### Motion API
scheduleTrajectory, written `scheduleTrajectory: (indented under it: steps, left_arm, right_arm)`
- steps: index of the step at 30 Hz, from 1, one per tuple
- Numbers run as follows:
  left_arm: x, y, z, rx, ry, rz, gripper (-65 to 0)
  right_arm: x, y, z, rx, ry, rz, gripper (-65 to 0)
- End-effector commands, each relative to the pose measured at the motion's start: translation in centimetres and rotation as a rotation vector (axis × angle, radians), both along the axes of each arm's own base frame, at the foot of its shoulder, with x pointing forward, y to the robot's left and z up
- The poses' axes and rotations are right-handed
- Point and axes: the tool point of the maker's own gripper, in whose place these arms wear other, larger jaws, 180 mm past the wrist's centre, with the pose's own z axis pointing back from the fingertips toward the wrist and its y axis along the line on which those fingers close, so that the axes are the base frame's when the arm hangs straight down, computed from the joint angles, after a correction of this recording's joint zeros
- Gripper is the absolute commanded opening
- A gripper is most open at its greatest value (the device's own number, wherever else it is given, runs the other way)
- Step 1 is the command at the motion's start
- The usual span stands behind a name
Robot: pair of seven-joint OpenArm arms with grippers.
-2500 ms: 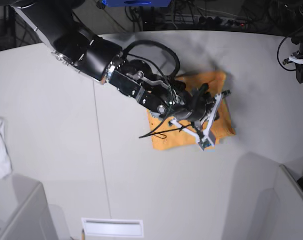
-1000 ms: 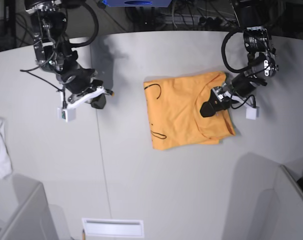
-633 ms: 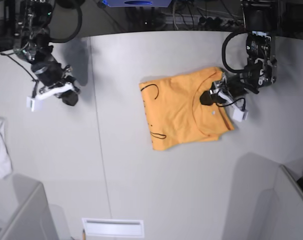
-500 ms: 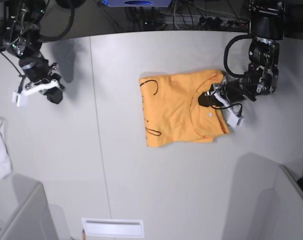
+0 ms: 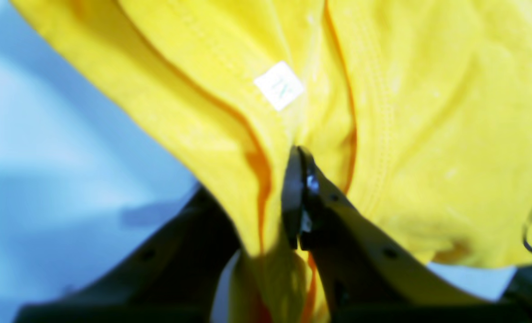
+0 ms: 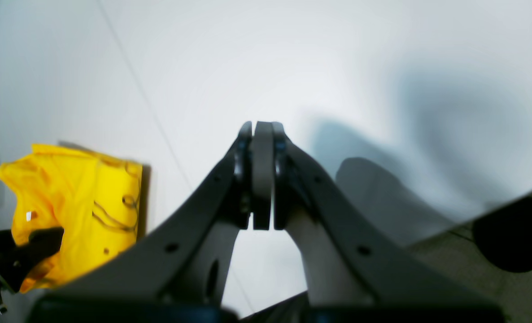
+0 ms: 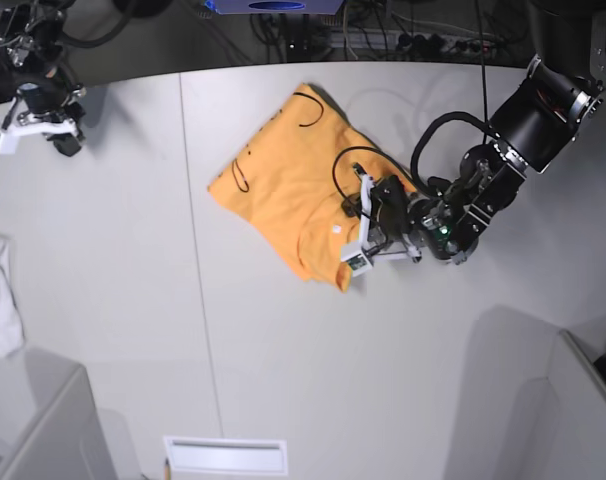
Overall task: Fold the T-shirt properly
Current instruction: 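Drag the folded shirt across the table with the left gripper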
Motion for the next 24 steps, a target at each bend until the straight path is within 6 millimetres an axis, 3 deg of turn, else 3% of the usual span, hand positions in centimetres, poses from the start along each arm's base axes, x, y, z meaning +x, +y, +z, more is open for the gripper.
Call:
scheduleTrajectory:
  steps: [1, 6, 16, 24]
  left_arm:
    - [0.3, 1.0, -0.7, 0.100, -0.025, -0.032, -65.0]
    - [1.2, -0.9, -0.6, 0.178, -0.115, -0.158, -65.0]
    - [1.1, -5.1, -0.5, 0.349, -0.340, -0.619, -65.0]
    - [0.9, -6.3, -0.5, 0.341, -0.364, -0.687, -65.0]
  right_arm:
    - [-0.1, -0.3, 0.7, -0.013, -0.020, 0.000, -65.0]
    - [-1.8, -0.9, 0.1, 0.008, -0.007, -0.082, -65.0]
    - [-4.0, -0.1, -1.0, 0.046, 0.027, -0.139, -65.0]
    - [-4.5, 0.2, -1.2, 0.051, 0.038, -0.142, -65.0]
